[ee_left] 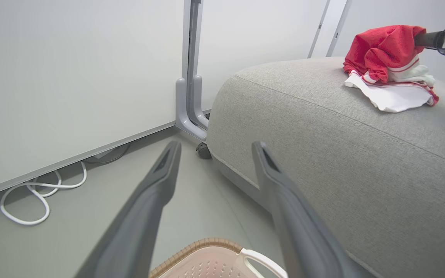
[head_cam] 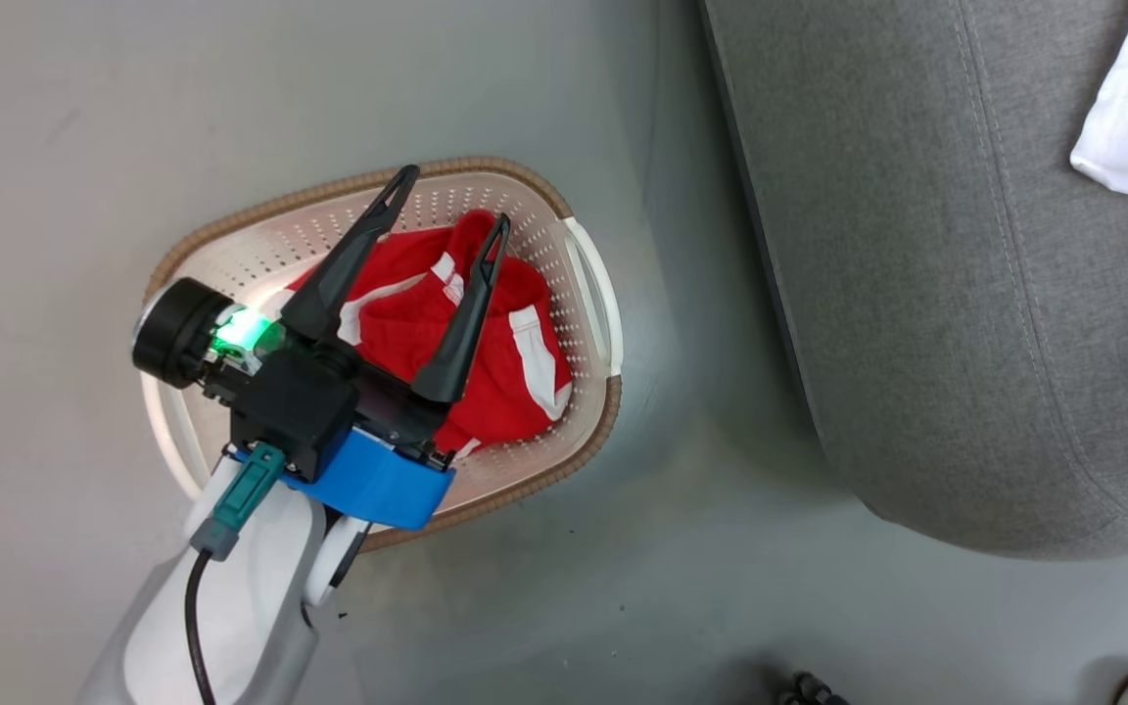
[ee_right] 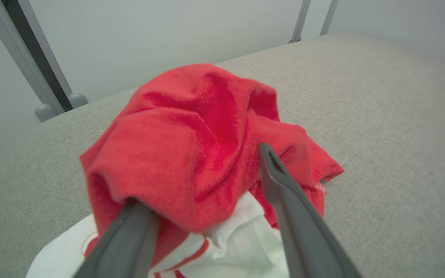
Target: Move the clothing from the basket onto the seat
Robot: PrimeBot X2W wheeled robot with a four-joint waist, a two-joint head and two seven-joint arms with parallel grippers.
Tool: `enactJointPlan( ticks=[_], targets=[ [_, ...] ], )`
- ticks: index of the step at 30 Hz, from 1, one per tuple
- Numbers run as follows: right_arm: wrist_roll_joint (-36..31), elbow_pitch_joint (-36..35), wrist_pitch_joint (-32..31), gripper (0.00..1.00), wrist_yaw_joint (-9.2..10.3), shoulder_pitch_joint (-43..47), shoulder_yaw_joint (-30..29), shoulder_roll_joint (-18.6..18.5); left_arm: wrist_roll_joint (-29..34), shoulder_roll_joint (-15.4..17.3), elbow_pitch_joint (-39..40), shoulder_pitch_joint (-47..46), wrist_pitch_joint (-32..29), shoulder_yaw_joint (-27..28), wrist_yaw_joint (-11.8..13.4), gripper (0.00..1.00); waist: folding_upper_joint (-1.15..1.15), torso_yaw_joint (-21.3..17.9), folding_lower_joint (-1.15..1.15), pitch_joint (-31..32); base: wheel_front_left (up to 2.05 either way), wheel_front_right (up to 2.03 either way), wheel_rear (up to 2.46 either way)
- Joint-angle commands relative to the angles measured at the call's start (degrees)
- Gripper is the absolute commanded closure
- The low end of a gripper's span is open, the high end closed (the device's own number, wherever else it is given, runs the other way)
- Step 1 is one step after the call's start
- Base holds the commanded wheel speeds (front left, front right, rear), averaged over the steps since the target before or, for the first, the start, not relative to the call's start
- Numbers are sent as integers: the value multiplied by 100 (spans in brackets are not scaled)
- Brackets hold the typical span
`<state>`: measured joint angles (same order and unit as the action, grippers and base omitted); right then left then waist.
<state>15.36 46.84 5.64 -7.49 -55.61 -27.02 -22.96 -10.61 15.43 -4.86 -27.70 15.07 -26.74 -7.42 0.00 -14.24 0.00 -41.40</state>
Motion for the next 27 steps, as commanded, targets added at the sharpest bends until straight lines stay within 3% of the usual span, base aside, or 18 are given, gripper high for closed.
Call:
enactJointPlan(
  ticks=[1, 14, 20, 27],
  targets=[
    [18, 8, 44, 0, -1, 123, 21, -53, -42, -40, -22, -50, 16, 13, -9, 0, 0, 41, 0, 93, 0, 0, 0],
    [-289, -575, -63, 0, -1, 1493, 807, -113, -361, -623, -525, 655, 16, 240, -9, 0, 0, 555, 0, 1709, 0, 0, 0],
    [-477, -1268, -160, 0, -1, 2389, 951, 123, -418, -845, -797, 1236, 15, 568, -9, 0, 0, 805, 0, 2535, 0, 0, 0],
    [-646, -2339, -191, 0, -1, 3446, 1249, 655, -455, -1019, -1039, 1788, 16, 1061, -9, 0, 0, 1063, 0, 3268, 0, 0, 0]
  ],
)
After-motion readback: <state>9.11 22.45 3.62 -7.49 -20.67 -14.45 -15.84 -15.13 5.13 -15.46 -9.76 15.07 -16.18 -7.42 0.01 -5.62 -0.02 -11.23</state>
